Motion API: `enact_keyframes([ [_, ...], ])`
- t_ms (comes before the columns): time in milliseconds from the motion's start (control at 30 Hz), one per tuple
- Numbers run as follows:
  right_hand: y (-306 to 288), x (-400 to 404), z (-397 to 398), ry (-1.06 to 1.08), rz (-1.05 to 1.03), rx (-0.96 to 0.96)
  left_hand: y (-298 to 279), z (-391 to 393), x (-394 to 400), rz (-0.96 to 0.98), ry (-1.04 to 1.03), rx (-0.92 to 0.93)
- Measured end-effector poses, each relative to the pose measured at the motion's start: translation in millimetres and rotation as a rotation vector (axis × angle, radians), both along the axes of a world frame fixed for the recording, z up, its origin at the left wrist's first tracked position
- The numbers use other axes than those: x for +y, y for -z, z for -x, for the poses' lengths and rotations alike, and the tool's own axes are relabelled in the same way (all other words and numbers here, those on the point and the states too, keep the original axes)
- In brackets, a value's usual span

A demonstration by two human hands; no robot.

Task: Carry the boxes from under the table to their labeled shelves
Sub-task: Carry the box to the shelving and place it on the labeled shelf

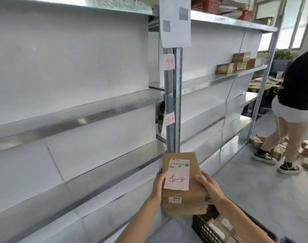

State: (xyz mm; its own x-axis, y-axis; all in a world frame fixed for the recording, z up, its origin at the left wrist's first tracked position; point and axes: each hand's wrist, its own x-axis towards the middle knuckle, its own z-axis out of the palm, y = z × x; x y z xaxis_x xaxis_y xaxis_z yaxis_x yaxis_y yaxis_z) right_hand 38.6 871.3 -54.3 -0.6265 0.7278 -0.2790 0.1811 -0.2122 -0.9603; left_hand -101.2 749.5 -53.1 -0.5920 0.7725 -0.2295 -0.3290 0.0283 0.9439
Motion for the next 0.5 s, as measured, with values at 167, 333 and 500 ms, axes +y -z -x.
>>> enact_keyframes([
  [167, 3.8, 54.7, 79.5, -0.083, 0.026, 0.015, 6.4, 68.8, 43.1, -0.007, -0.133, 0.016],
  [333, 7.7, 90.5, 135.6, -0.205, 0.052, -0.005, 14.4, 111.5, 64.9, 0.022, -0.250, 0.016],
  [500, 16.5, 114.6, 176.1, -0.305, 0.090, -0.019, 20.1, 139.6, 75.3, 0.073, -0.355, -0.004],
])
